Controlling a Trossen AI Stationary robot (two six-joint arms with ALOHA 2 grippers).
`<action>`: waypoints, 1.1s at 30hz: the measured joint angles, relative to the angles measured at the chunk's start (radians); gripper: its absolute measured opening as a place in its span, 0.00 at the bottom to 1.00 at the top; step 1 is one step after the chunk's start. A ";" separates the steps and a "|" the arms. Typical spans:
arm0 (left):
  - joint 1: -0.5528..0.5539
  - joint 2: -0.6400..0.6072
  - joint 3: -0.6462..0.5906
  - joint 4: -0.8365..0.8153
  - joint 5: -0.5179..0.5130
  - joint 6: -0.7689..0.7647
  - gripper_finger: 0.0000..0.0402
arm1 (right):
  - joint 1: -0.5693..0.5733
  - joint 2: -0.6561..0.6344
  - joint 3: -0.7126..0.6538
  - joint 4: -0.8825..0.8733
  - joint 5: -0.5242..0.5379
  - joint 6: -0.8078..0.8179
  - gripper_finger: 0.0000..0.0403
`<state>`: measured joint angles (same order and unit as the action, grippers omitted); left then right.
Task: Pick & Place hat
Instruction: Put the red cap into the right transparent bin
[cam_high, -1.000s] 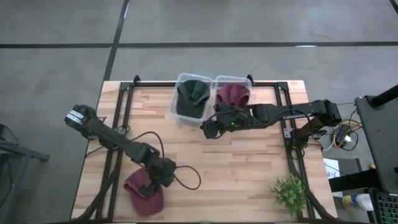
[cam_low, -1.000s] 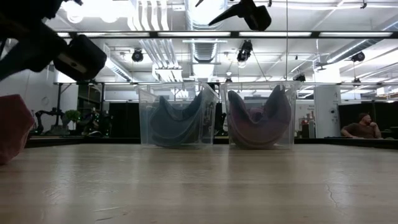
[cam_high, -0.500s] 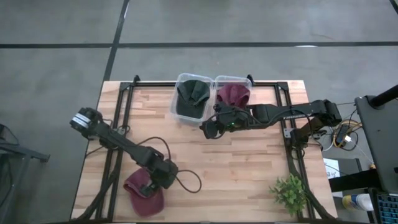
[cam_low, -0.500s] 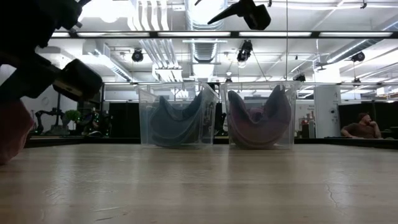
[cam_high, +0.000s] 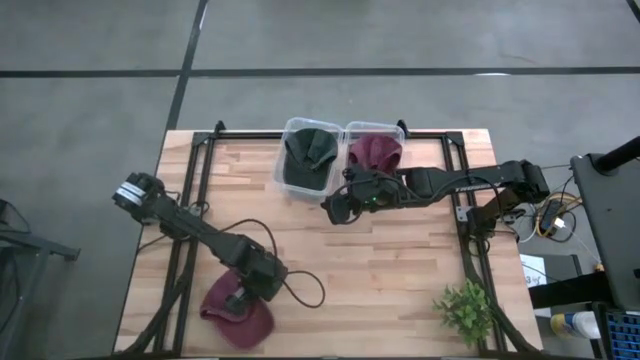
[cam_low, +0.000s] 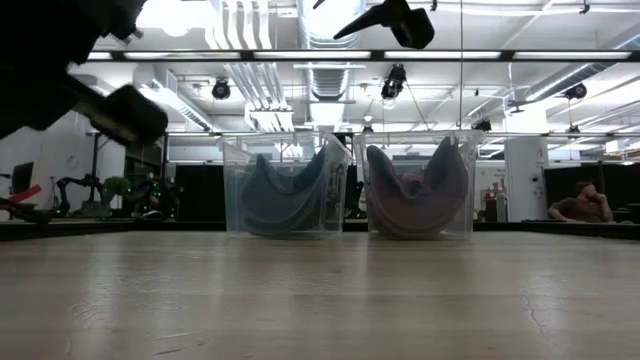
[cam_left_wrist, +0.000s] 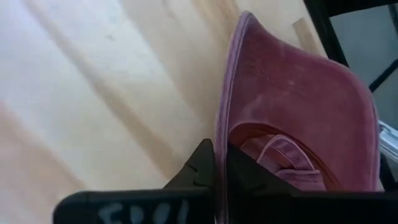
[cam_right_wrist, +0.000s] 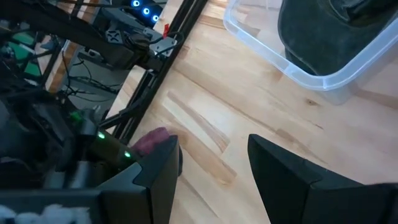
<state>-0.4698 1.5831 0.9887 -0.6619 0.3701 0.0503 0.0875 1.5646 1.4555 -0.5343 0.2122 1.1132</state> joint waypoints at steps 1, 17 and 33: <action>0.002 -0.005 0.015 -0.029 -0.015 0.000 0.02 | 0.000 0.000 0.000 0.000 -0.002 -0.012 0.46; 0.092 -0.137 0.339 -0.506 -0.229 0.155 0.02 | 0.003 -0.032 0.011 -0.013 -0.155 -0.122 0.46; 0.256 -0.137 0.672 -0.717 -0.238 0.190 0.02 | 0.119 0.007 0.011 0.078 -0.182 -0.218 0.46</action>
<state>-0.2138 1.4464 1.6604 -1.3793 0.1320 0.2400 0.2066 1.5713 1.4662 -0.4567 0.0299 0.8948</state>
